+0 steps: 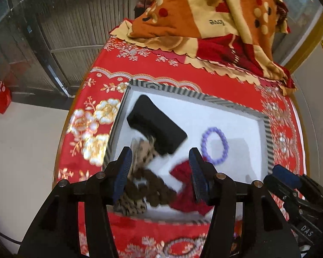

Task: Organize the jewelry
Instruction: 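Lower the black hair piece into the tray and open the left tool, then withdraw both tools from the tray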

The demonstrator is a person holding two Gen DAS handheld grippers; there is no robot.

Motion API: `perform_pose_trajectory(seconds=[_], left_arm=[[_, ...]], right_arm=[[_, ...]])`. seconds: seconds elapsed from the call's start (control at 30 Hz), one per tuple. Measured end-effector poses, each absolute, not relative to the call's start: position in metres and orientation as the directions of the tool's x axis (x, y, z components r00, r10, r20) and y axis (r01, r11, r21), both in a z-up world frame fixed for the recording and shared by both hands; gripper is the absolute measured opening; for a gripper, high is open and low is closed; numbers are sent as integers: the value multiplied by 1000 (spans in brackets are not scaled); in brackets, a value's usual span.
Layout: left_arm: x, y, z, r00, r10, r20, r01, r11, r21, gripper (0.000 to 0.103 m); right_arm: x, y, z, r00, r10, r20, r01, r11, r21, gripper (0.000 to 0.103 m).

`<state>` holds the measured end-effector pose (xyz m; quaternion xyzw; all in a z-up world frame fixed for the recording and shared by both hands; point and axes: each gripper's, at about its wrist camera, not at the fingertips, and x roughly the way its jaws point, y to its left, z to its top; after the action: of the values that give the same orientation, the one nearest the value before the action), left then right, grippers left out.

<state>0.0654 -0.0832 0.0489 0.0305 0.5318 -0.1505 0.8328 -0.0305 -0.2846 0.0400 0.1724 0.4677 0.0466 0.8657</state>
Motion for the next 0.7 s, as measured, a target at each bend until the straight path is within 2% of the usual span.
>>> perform_pose_trajectory(seconds=[0.37, 0.7], left_arm=[[-21, -87, 65, 410, -239, -880, 321, 941, -105, 55], [-77, -84, 63, 406, -228, -885, 320, 943, -96, 55]], right_arm=[[-121, -296, 43, 560, 206, -803, 125, 937, 327, 41], [-167, -282, 43, 558, 192, -807, 105, 949, 298, 41]])
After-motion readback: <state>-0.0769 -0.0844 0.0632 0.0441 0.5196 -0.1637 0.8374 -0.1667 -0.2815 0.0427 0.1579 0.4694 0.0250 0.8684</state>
